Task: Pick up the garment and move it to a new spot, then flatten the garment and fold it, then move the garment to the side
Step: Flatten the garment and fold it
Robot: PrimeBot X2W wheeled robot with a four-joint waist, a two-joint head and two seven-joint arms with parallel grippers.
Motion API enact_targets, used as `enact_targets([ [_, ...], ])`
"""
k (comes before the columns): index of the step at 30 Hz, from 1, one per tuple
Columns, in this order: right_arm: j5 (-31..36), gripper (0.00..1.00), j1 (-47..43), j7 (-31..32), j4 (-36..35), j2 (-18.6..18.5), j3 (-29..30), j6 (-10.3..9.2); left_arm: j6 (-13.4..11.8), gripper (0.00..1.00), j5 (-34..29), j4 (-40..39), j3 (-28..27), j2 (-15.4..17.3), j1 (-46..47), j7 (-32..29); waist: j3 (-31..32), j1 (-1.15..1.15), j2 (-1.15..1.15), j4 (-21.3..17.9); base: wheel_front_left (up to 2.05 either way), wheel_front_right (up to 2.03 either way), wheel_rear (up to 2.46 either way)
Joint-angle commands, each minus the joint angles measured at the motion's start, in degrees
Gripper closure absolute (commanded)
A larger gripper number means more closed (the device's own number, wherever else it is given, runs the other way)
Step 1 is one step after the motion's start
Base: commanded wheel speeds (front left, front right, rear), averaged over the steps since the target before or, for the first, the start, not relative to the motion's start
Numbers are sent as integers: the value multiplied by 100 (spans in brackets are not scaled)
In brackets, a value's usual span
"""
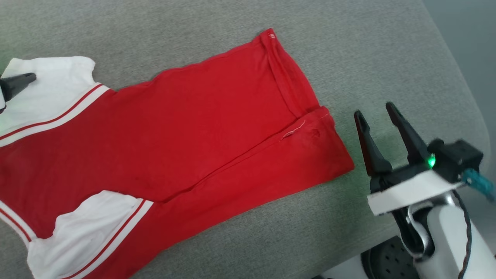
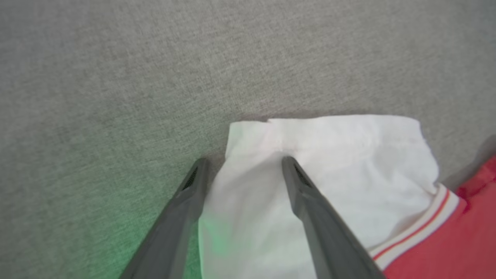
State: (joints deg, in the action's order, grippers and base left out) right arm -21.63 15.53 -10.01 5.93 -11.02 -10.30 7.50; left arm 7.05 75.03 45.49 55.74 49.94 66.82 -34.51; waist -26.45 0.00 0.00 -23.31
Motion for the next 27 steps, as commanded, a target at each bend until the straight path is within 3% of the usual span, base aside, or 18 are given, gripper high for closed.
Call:
enact_targets([
  [1, 45, 0, 192, 56, -36, -39, -65, -2, 47, 100, 36, -24, 166, -187, -205, -80, -22, 0, 0, 54, 0, 0, 0],
  [7, -293, 0, 1029, 989, 350, -421, -753, -2, 49, 100, -155, -204, 212, -289, -15, 337, -76, 0, 0, 247, 0, 0, 0],
  [16, -1430, 0, 3126, 2331, 1843, -1032, -1787, -3, 36, 100, -239, -850, 559, -517, 93, 766, -181, 0, 0, 882, 0, 0, 0],
  [21, -1855, 0, 4107, 3069, 2826, -948, -2272, -2, 33, 100, -171, -995, 700, -561, 218, 942, -250, 0, 0, 1153, 0, 0, 0],
  [27, -2112, 0, 4653, 3548, 3602, -848, -2705, -3, 34, 100, -114, -1103, 851, -636, 344, 1123, -326, 0, 0, 1339, 0, 0, 0],
])
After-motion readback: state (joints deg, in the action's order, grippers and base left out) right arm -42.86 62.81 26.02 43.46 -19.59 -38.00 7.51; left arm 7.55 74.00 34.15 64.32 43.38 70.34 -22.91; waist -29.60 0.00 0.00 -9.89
